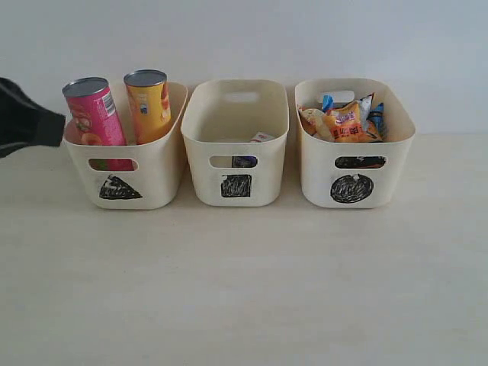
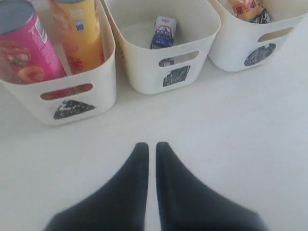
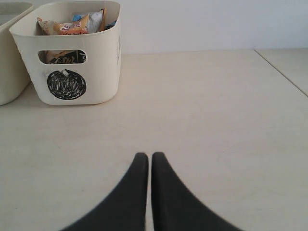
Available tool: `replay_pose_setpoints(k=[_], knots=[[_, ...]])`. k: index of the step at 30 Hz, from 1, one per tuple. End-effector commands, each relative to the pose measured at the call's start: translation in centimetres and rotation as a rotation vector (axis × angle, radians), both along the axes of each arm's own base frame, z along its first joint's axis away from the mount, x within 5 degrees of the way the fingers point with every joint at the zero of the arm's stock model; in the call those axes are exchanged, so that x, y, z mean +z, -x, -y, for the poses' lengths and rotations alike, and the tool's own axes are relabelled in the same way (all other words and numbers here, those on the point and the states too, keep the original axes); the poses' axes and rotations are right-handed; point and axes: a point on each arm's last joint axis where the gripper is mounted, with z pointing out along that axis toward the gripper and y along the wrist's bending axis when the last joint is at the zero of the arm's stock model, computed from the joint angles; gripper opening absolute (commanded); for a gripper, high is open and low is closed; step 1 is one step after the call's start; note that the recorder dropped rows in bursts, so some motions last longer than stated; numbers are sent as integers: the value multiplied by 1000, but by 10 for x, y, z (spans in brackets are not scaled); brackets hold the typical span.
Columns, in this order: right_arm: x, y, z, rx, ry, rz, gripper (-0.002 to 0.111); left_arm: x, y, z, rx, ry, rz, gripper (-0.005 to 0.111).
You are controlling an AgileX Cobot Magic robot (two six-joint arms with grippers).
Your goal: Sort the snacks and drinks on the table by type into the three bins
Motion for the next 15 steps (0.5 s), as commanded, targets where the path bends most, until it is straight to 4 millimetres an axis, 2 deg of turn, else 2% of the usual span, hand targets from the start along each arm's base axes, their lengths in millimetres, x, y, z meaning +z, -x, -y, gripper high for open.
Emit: replay_pose_setpoints(k=[1, 9, 15], knots=[[-1, 0, 0, -1, 5, 8, 0, -10, 13, -6, -53, -48, -2, 4], [-1, 0, 0, -1, 5, 8, 0, -27, 43, -22, -167, -80, 313, 4], [-1, 0, 0, -1, 5, 8, 0, -50, 68, -38, -180, -122, 364, 4]])
